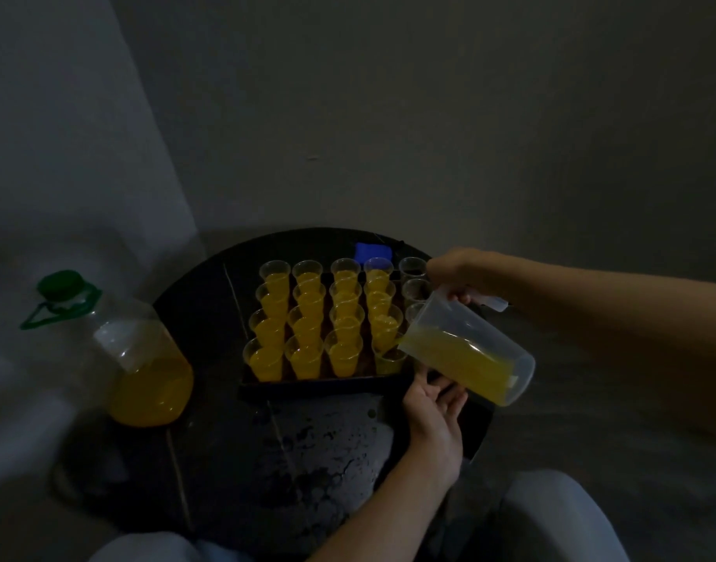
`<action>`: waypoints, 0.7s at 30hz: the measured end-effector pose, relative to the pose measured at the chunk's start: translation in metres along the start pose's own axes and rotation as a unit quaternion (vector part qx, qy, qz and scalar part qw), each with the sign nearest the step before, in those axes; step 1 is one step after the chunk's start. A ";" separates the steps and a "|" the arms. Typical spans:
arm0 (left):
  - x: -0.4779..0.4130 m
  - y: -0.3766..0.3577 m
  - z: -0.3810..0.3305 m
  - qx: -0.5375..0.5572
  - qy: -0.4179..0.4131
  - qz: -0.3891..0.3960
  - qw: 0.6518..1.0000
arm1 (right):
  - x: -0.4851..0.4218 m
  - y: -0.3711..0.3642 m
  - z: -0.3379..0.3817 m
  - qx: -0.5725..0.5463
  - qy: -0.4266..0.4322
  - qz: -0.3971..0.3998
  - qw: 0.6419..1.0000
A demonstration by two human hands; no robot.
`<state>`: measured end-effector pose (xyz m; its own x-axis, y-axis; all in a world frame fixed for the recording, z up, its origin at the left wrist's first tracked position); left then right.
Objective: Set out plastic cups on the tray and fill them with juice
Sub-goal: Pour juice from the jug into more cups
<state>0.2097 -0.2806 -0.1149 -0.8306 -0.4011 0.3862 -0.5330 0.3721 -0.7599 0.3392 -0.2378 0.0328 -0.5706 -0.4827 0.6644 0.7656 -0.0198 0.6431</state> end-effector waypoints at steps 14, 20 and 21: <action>-0.003 -0.001 -0.003 0.001 0.002 0.008 1.000 | -0.008 0.003 0.002 -0.016 -0.006 -0.008 1.000; -0.003 -0.002 -0.002 0.004 0.005 0.008 1.000 | -0.010 0.004 0.000 -0.019 -0.005 -0.007 1.000; -0.003 -0.002 -0.002 0.003 0.005 0.007 1.000 | -0.010 0.004 0.001 -0.013 -0.006 -0.006 1.000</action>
<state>0.2131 -0.2785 -0.1142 -0.8401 -0.3864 0.3808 -0.5197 0.3721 -0.7690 0.3473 -0.2324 0.0292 -0.5826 -0.4717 0.6619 0.7667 -0.0486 0.6402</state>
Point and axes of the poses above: each hand's wrist, its own x-axis away from the middle knuckle, its own y-axis out of the back of the hand, z = x × y, the point moved 1 cm from there along -x, towards the middle knuckle, and after that the axes turned 13 degrees about z, right-handed, at the moved point
